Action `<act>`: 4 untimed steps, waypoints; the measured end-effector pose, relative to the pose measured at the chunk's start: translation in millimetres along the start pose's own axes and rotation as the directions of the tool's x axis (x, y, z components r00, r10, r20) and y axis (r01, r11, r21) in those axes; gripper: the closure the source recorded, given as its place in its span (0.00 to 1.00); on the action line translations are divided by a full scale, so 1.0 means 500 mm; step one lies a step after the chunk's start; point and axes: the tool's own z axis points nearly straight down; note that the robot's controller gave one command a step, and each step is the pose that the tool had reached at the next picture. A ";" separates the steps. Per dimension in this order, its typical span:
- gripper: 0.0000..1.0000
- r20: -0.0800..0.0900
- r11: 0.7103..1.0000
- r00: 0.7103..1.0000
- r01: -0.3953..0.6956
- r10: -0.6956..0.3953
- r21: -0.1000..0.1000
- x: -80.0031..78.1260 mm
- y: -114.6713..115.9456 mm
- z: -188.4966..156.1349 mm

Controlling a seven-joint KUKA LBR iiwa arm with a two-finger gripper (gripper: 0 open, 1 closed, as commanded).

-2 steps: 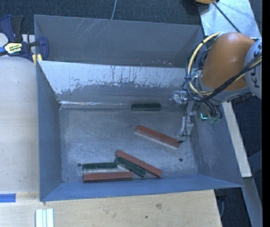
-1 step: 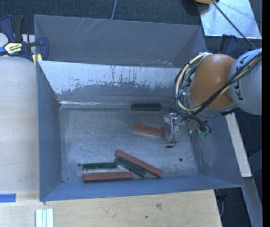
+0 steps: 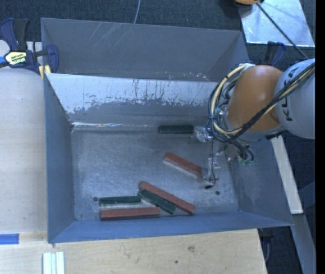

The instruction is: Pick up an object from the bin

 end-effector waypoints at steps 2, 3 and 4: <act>1.00 -0.004 0.973 0.973 -0.230 0.230 0.000 0.046 0.096 -0.005; 0.00 -0.001 0.973 0.973 -0.230 0.230 0.000 0.045 0.095 -0.003; 0.00 -0.001 0.973 0.973 -0.230 0.230 0.000 0.045 0.095 -0.003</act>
Offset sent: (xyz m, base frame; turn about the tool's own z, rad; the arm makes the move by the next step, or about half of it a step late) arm -0.0289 0.0459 -0.0001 0.2336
